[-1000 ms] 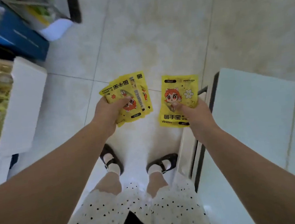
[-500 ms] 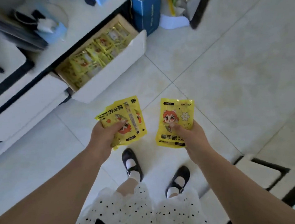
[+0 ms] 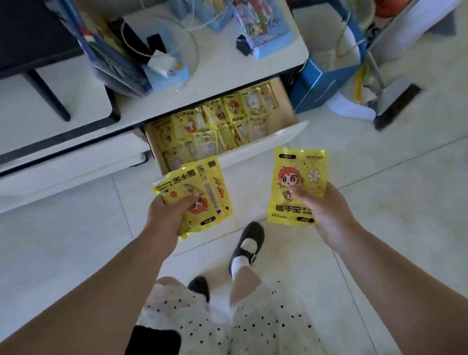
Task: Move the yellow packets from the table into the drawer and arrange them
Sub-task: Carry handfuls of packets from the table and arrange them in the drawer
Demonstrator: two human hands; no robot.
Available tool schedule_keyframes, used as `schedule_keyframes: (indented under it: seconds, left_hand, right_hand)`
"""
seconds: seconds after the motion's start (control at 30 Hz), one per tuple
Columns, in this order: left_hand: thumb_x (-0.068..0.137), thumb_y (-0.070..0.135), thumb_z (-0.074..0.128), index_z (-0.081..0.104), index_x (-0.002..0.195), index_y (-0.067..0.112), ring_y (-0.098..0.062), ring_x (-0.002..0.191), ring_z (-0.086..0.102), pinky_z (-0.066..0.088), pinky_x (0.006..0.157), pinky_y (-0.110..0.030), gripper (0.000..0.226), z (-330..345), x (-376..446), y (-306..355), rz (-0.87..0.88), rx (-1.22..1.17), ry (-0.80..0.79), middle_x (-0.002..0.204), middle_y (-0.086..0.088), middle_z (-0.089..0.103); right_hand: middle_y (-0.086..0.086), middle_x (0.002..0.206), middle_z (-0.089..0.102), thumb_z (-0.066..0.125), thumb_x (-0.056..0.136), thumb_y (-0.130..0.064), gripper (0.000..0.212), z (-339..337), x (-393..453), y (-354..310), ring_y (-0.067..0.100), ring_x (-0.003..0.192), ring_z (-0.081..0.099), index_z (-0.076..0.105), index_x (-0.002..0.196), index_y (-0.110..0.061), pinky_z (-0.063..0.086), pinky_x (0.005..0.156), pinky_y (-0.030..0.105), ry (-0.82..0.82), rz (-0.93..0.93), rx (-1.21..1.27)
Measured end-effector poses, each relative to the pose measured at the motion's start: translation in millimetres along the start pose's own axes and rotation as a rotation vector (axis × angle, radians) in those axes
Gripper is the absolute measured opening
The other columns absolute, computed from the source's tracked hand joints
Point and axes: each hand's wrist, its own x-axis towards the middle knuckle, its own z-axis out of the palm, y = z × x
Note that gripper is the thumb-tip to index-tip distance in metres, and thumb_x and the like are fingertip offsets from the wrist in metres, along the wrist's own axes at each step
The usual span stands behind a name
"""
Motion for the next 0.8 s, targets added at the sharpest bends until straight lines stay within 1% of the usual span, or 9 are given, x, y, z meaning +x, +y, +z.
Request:
schedule_keyframes:
  seconds: [0.07, 0.2, 0.27, 0.33, 0.47, 0.6, 0.7, 0.73, 0.8]
  left_hand:
    - [0.078, 0.01, 0.075, 0.063, 0.11, 0.01, -0.02, 0.084, 0.071, 0.059, 0.061, -0.03, 0.034, 18.6, 23.2, 14.5, 0.002, -0.034, 0.014, 0.101, -0.008, 0.072]
    - [0.073, 0.013, 0.08, 0.063, 0.113, 0.011, -0.025, 0.092, 0.071, 0.057, 0.081, -0.045, 0.043, 52.6, 73.0, 30.8, -0.006, -0.084, 0.029, 0.107, -0.01, 0.072]
    - [0.072, 0.014, 0.08, 0.065, 0.105, 0.015, -0.025, 0.093, 0.071, 0.056, 0.085, -0.047, 0.036, 68.6, 105.9, 38.6, 0.006, -0.079, 0.024, 0.106, -0.008, 0.072]
    - [0.07, 0.016, 0.083, 0.065, 0.102, 0.017, -0.025, 0.093, 0.071, 0.056, 0.086, -0.048, 0.037, 83.7, 143.2, 44.1, 0.023, -0.089, 0.036, 0.105, -0.006, 0.073]
    - [0.064, 0.021, 0.086, 0.063, 0.11, 0.015, -0.025, 0.09, 0.072, 0.057, 0.082, -0.049, 0.051, 116.1, 224.7, 42.9, 0.01, -0.1, 0.048, 0.104, -0.006, 0.073]
    - [0.059, 0.025, 0.089, 0.06, 0.103, 0.016, -0.028, 0.085, 0.072, 0.057, 0.077, -0.054, 0.054, 151.0, 298.0, 29.0, -0.06, -0.114, 0.05, 0.101, -0.008, 0.073]
    - [0.058, 0.028, 0.089, 0.051, 0.123, 0.011, -0.031, 0.098, 0.067, 0.052, 0.087, -0.056, 0.077, 168.7, 337.7, 15.9, -0.102, -0.1, 0.024, 0.114, -0.01, 0.067]
    - [0.054, 0.031, 0.091, 0.043, 0.133, 0.011, -0.032, 0.106, 0.062, 0.048, 0.093, -0.056, 0.095, 171.1, 349.7, 11.5, -0.096, -0.085, 0.023, 0.121, -0.01, 0.062]
    - [0.034, 0.038, 0.096, 0.028, 0.145, 0.012, -0.033, 0.12, 0.053, 0.04, 0.1, -0.059, 0.133, 174.1, 367.0, 3.5, -0.101, -0.051, 0.001, 0.136, -0.011, 0.052]
  right_hand:
    - [0.007, 0.104, 0.073, 0.083, 0.061, -0.029, 0.05, -6.6, 34.5, -22.1, 0.03, 0.096, 0.07, 0.067, 0.108, -0.02, 0.055, 0.086, 0.055, -0.01, -0.011, -0.015]
    - [-0.001, 0.099, 0.073, 0.077, 0.076, -0.023, 0.023, -5.6, 102.3, -53.7, 0.027, 0.099, 0.069, 0.067, 0.096, -0.027, 0.055, 0.086, 0.049, -0.045, -0.037, -0.109]
    - [-0.001, 0.1, 0.073, 0.078, 0.073, -0.027, 0.026, 1.4, 140.3, -61.8, 0.025, 0.097, 0.069, 0.066, 0.096, -0.029, 0.054, 0.088, 0.05, -0.062, -0.035, -0.155]
    - [0.001, 0.104, 0.073, 0.078, 0.068, -0.031, 0.032, 9.1, 181.7, -65.2, 0.026, 0.098, 0.069, 0.066, 0.097, -0.029, 0.053, 0.09, 0.051, -0.088, -0.027, -0.174]
    - [0.003, 0.108, 0.072, 0.075, 0.079, -0.022, 0.029, 13.9, 272.9, -55.4, 0.025, 0.098, 0.069, 0.066, 0.105, -0.027, 0.052, 0.092, 0.052, -0.074, -0.037, -0.199]
    - [0.0, 0.107, 0.073, 0.08, 0.072, -0.026, 0.047, 21.8, 360.2, -40.5, 0.023, 0.099, 0.069, 0.062, 0.116, -0.026, 0.053, 0.091, 0.049, -0.098, -0.036, -0.281]
    - [0.002, 0.111, 0.07, 0.088, 0.057, -0.041, 0.064, 31.4, 410.0, -24.4, 0.027, 0.103, 0.066, 0.061, 0.113, -0.027, 0.052, 0.092, 0.051, -0.135, 0.061, -0.434]
    - [0.004, 0.111, 0.07, 0.091, 0.046, -0.047, 0.076, 34.6, 423.0, -18.2, 0.03, 0.103, 0.066, 0.061, 0.112, -0.026, 0.052, 0.091, 0.053, -0.147, 0.1, -0.474]
    - [0.007, 0.11, 0.071, 0.093, 0.027, -0.048, 0.096, 38.0, 450.1, -3.7, 0.033, 0.102, 0.066, 0.061, 0.114, -0.021, 0.052, 0.09, 0.054, -0.161, 0.177, -0.482]
